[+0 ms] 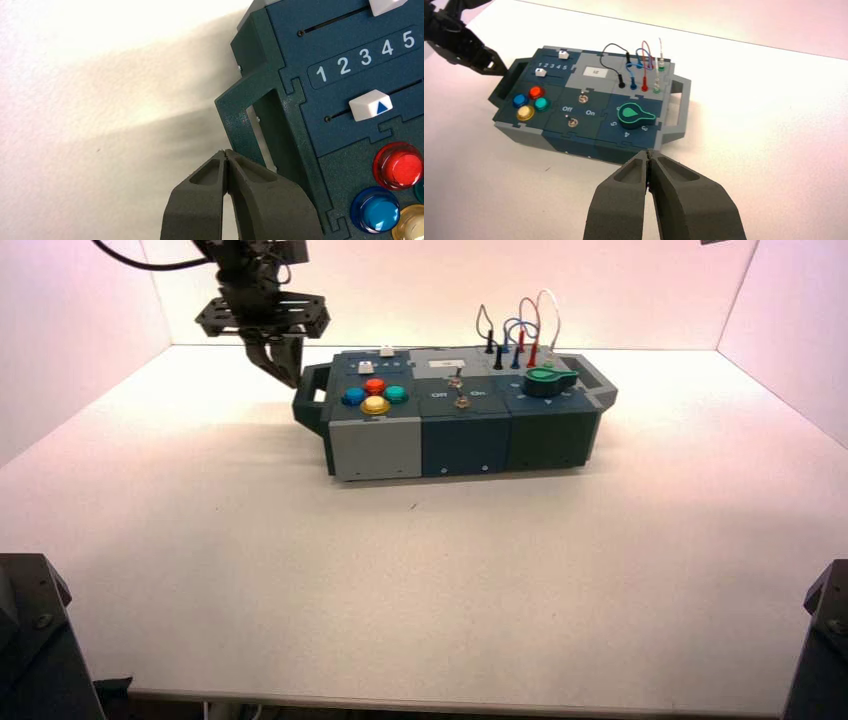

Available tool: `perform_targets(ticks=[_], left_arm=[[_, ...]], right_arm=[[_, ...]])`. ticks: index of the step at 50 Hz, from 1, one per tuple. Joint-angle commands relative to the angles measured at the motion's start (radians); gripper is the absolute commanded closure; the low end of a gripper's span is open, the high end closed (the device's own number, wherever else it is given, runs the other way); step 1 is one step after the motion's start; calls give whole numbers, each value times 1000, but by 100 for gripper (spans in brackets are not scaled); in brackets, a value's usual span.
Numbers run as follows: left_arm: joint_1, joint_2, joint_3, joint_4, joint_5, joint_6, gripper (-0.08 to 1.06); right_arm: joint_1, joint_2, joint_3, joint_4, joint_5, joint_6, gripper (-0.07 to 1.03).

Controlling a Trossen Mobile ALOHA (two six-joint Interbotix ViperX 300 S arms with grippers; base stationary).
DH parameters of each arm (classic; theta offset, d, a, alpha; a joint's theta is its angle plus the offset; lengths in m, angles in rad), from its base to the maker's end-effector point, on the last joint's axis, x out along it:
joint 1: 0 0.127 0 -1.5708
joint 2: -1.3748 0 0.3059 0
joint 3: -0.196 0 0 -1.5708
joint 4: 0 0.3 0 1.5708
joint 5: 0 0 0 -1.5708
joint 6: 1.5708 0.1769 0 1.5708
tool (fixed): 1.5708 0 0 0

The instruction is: Move the box to the right.

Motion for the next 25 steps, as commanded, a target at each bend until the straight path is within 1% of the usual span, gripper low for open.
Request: perform_targets(ticks=[1, 25], left_arm=[[-60, -12, -48, -9, -3, -6, 101], [-164, 38, -129, -9, 29, -15, 101]], right_arm=[[-2, 8, -25, 2, -5, 3, 99], [-2, 8, -26, 2, -3, 3, 99]])
